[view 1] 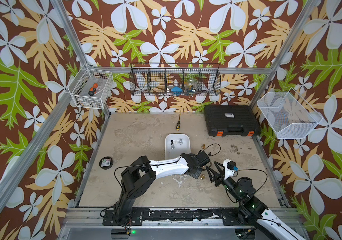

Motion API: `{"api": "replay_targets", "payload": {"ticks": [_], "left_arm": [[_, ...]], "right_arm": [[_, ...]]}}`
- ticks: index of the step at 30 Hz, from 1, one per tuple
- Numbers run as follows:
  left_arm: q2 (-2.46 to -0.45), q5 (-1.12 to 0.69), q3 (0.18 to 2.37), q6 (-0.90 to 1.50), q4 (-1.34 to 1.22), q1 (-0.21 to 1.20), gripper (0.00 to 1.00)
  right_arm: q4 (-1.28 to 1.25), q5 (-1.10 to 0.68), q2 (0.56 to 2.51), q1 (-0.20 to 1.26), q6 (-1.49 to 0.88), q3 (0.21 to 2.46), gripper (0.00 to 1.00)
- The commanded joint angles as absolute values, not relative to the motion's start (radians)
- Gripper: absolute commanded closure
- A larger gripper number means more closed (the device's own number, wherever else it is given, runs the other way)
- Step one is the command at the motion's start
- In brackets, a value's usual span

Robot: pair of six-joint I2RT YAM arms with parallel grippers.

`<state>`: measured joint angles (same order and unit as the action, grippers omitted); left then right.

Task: Put the chess pieces into the storage box
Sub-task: Pick up the chess piece at the center of the board.

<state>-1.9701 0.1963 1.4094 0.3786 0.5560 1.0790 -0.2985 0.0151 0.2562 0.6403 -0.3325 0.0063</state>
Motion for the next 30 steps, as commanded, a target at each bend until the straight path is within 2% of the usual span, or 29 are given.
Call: {"api": "replay_targets", "payload": {"ticks": [1,13,30], "left_arm": [[-1.973,0.216,1.416,0.364,0.546,1.078,0.73],[-1.986,0.210,1.405,0.354,0.525,1.067,0.76],[-1.959,0.204,1.390,0.353,0.521,1.064,0.89]], "right_arm": [[-0.304,0.007,0.253,0.641,-0.327,0.002,0.34],[-0.303,0.003,0.253,0.641,-0.327,0.002,0.34],[-0.304,0.005,0.252,0.641,-0.325,0.002,0.34]]}}
